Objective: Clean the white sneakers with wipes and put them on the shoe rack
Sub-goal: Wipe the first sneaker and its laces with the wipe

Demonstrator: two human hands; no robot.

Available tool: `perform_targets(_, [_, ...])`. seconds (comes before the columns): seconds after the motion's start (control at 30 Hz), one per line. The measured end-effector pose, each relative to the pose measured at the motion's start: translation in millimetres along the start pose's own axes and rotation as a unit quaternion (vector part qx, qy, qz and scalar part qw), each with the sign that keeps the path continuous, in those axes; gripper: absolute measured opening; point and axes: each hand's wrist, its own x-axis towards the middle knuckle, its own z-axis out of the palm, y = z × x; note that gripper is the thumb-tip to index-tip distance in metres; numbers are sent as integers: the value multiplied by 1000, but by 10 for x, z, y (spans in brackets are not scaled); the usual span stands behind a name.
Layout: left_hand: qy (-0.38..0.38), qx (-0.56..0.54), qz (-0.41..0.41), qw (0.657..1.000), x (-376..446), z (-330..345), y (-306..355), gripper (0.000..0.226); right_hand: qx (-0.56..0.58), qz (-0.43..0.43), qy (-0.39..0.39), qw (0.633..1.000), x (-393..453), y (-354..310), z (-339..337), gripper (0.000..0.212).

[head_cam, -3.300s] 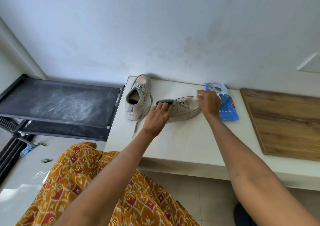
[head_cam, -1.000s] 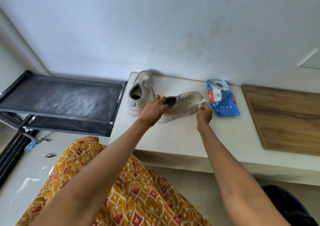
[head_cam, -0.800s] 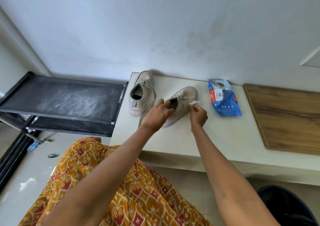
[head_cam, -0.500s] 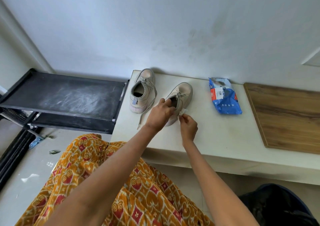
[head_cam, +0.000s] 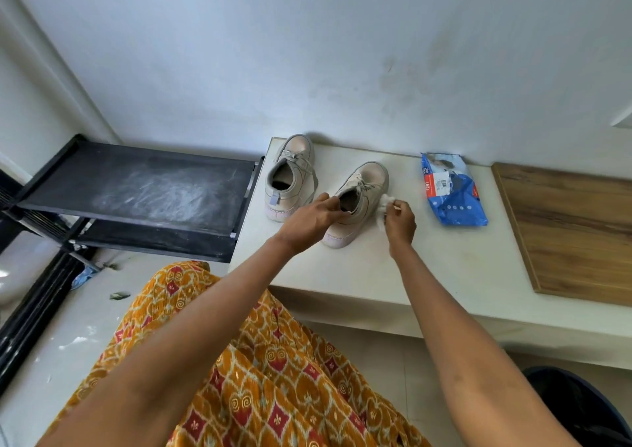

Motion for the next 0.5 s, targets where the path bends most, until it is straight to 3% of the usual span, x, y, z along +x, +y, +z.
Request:
perform_targets(0.1, [4, -23, -23, 999, 95, 4, 147, 37, 49, 20, -37, 998, -52, 80, 125, 31])
perform_targets(0.33, [52, -75, -108, 990, 143, 149, 303, 23, 39, -2, -6, 999, -342, 247, 166, 17])
perform_targets(0.5, [25, -77, -132, 988, 182, 101, 337, 21, 85, -16, 55, 995, -836, 280, 264, 19])
